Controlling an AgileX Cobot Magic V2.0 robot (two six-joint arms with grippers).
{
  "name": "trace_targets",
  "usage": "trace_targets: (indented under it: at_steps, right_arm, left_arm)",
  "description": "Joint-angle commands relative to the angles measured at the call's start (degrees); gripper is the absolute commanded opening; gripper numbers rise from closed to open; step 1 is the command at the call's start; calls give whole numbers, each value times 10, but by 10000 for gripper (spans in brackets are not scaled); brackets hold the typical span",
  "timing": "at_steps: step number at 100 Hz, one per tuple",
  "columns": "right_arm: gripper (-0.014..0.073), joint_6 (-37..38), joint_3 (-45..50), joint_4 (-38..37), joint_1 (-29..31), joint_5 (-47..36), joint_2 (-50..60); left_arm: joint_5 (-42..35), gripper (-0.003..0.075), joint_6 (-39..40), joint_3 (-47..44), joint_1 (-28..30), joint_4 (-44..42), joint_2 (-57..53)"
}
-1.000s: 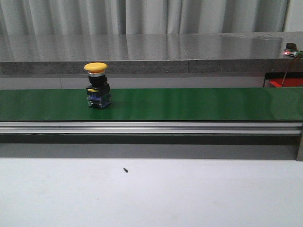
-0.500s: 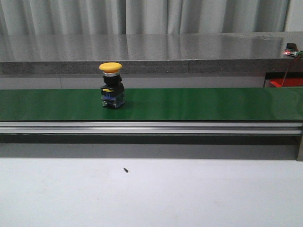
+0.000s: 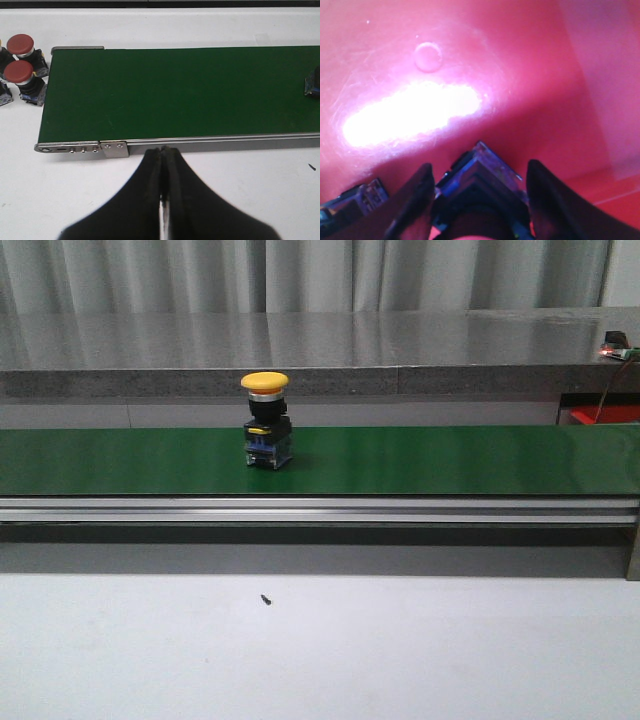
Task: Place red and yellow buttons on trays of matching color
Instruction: 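Carry the red button with the right gripper into the red tray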
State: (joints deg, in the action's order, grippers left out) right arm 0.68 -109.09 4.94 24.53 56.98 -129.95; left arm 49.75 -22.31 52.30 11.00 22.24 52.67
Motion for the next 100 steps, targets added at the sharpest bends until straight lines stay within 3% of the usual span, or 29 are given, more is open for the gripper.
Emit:
trace_targets:
  at_steps: [1,12,19,100]
  right_arm:
    - [392,-2,-23,3,2,-9,38]
    - [576,-2,-24,3,2,-12,38]
    - [623,-2,-24,3,2,-12,38]
    - [605,-2,-20,-23,-2,55,139]
  left_arm:
    - [-33,-20,2,15,-4,20,-7]
    - [-33,-20,2,15,-4,20,-7]
    - [-33,-20,2,15,-4,20,-7]
    - [-33,-20,2,15,-4,21,-7]
